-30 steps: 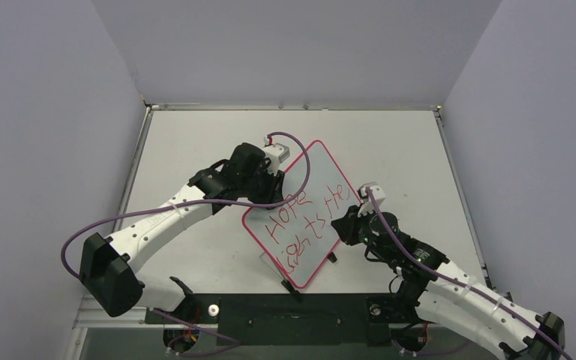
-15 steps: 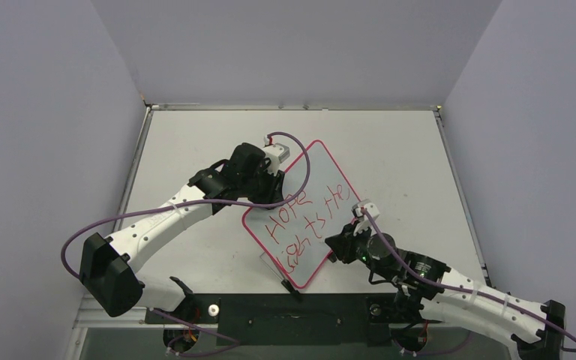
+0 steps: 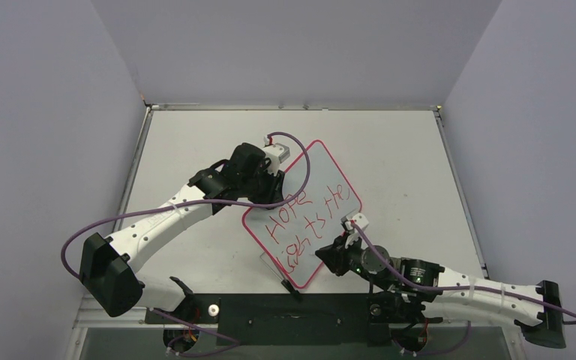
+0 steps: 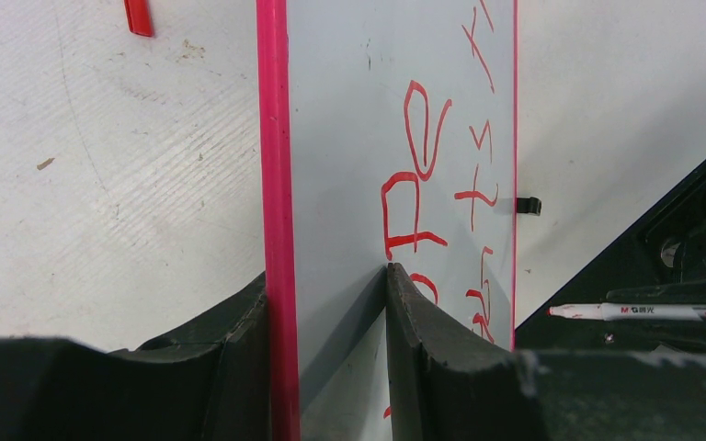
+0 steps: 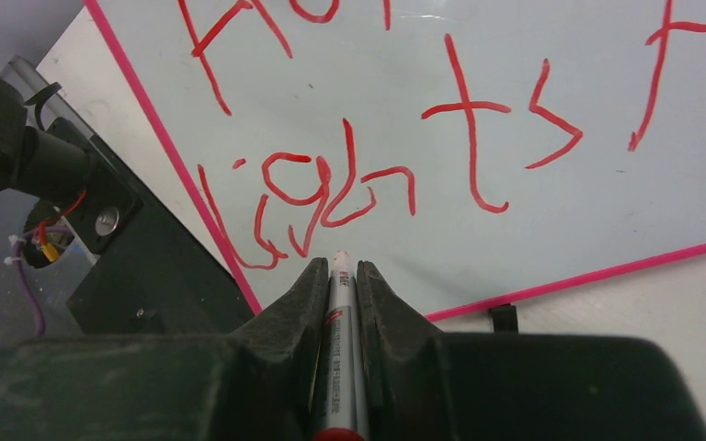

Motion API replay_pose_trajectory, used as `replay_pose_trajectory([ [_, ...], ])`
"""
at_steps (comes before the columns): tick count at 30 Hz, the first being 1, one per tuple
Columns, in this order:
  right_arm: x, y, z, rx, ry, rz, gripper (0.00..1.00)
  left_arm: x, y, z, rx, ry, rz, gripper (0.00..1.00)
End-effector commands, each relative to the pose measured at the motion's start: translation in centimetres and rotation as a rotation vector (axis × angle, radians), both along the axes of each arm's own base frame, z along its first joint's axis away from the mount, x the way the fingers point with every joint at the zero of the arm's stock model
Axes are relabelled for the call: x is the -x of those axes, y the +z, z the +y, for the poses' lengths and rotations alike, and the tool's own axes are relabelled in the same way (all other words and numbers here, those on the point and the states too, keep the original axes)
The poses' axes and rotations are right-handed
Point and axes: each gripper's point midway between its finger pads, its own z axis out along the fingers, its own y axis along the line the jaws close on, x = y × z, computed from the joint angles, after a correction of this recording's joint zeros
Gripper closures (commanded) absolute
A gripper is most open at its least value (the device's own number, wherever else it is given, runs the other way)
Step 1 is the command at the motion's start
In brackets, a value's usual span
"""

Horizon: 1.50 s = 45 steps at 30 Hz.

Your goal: Write a sentence on the whiteboard

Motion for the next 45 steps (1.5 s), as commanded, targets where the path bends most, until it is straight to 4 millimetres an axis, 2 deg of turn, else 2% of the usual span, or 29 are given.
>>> replay_pose_trajectory([
  [1,0.4,1.0,1.3,-0.041,0.023,-0.041,1.00,-0.5,-3.6,5.2,-0.322,-0.016,-0.062,1.00],
  [5,1.0,0.8,1.8,-0.041,0.052,-0.050,1.00,-0.5,-3.5,5.3,-0.322,-0.014,-0.063,1.00],
  [25,1.6,-0.4,2.8,-0.009,0.062,-0.055,1.00,-0.5,-3.5,5.3,-0.325,-0.014,-0.065,1.00],
  [37,0.5,-4.5,2.1,0.134,-0.033,-0.020,1.00,-0.5,-3.6,5.3,-0.324,-0.017,-0.063,1.00],
  [45,0.1,-5.7,1.7,0.189,-0.089,0.009,1.00,-0.5,-3.5,5.3,-0.323,-0.015,-0.065,1.00],
])
